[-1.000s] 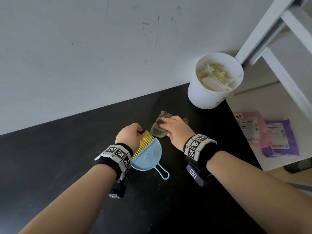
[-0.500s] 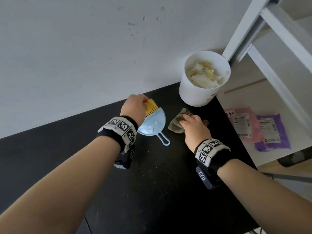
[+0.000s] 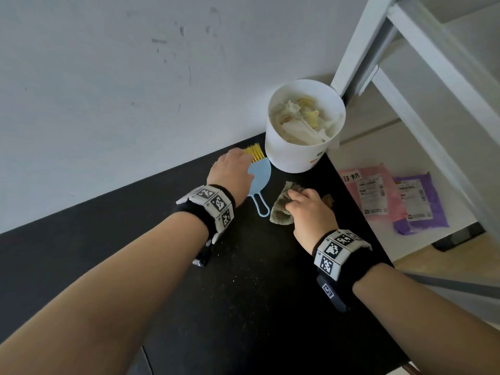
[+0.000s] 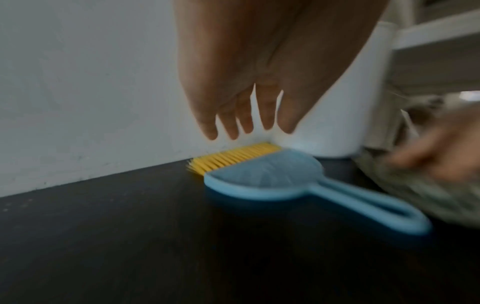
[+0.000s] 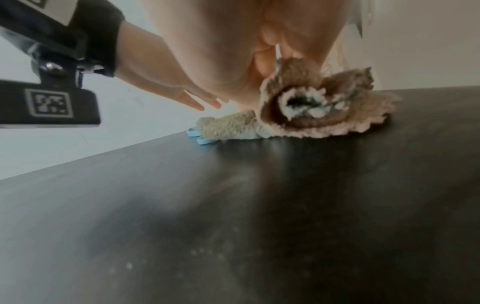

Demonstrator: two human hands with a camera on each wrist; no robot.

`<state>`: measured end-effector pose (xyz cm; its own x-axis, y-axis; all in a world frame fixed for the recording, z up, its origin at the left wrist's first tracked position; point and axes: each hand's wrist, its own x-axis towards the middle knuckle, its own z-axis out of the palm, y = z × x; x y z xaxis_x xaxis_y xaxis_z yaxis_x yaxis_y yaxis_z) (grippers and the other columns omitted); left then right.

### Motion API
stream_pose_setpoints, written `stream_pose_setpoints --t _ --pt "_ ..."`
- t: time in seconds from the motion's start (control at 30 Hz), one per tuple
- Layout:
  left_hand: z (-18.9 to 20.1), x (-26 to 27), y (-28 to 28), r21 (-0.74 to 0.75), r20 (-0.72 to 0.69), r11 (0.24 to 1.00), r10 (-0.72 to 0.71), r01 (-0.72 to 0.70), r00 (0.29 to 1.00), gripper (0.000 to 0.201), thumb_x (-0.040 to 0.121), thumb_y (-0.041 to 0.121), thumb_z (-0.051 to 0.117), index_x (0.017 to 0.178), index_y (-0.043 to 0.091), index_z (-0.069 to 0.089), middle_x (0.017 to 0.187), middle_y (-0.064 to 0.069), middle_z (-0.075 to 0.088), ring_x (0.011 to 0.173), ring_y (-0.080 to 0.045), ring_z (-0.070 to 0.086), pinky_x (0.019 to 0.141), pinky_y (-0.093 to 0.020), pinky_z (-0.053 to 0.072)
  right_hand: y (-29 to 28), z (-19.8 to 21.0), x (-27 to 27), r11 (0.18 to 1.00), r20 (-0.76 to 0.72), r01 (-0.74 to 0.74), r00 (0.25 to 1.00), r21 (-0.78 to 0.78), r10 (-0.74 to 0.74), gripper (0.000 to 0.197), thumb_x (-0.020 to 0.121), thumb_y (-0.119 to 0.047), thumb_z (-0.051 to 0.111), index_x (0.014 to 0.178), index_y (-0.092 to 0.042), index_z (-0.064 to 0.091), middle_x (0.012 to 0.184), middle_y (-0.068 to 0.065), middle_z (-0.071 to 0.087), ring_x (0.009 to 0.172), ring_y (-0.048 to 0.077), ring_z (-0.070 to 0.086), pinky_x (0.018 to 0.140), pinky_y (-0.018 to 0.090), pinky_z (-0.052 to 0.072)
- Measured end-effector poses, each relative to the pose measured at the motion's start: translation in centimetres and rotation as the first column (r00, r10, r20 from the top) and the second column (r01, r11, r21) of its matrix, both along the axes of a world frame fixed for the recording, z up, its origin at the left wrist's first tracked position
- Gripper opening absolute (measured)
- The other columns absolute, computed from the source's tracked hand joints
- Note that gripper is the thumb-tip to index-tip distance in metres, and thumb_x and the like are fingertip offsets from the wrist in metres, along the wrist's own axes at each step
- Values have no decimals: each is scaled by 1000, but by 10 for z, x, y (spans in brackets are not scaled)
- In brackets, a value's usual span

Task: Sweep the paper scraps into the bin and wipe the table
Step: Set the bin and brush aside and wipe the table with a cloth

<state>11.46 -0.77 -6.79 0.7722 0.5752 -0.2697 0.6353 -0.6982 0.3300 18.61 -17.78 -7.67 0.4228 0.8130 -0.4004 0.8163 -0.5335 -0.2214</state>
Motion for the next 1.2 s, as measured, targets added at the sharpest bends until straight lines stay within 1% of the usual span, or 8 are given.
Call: stream_pose_setpoints --t 0.13,0.2,0.3,0.43,0.63,0.8,0.97,1.2 --pt "-14 -20 -31 54 -327 988 -121 147 937 73 92 51 50 150 23 16 158 -11 3 144 -35 5 116 -47 15 -4 -2 1 1000 4 -10 1000 19 10 41 94 -7 38 132 -14 49 154 -3 26 138 18 22 99 26 39" --pt "-21 -21 -38 71 -381 983 -131 170 915 78 93 54 45 152 23 5 158 -13 -9 144 -39 -5 117 -49 8 -7 -3 2 999 -10 -14 1000 32 14 42 93 -6 40 132 -16 49 154 -4 27 137 19 24 99 29 42" --pt "-23 -13 -34 67 -394 986 -115 154 912 77 95 51 44 152 24 0 158 -13 -13 143 -39 -9 118 -50 6 -14 -3 11 1000 -17 -2 1000 21 2 45 90 -5 43 133 -19 50 153 -7 28 135 20 26 100 33 44" --pt "-17 -3 -25 32 -419 993 -92 116 903 75 96 49 43 152 25 -2 158 -11 -16 144 -37 -10 118 -48 7 -27 -2 43 980 41 199 979 -8 -198 43 90 -8 47 132 -17 50 153 -3 30 132 26 29 107 35 33" --pt "-6 -19 -31 23 -290 995 -89 100 953 67 100 41 39 153 17 5 159 -10 -7 146 -28 -1 117 -41 12 -24 -9 47 930 120 364 927 -43 -357 40 89 -11 48 129 -14 49 143 7 40 127 32 34 105 43 37" --pt "-5 -53 -69 -13 -299 990 -139 142 944 72 98 40 44 152 14 6 160 -7 -2 147 -21 -1 119 -37 7 -33 -4 -14 986 35 167 985 11 -167 34 92 -14 44 125 -18 50 140 4 39 114 30 38 92 43 46" --pt "-5 -67 -96 -30 -295 987 -160 158 942 75 97 37 47 152 12 3 159 -6 -5 146 -20 -4 117 -34 4 -62 -6 -52 996 -101 -33 994 84 41 42 92 -17 52 134 -18 48 150 2 34 124 27 37 98 38 45" --pt "1 -56 -128 -64 -274 973 -231 222 933 87 90 48 56 153 14 4 160 -5 -4 147 -20 -2 119 -36 4 -91 -9 19 972 7 222 975 83 -223 37 95 -18 46 132 -18 50 149 -3 36 122 25 38 100 29 35"
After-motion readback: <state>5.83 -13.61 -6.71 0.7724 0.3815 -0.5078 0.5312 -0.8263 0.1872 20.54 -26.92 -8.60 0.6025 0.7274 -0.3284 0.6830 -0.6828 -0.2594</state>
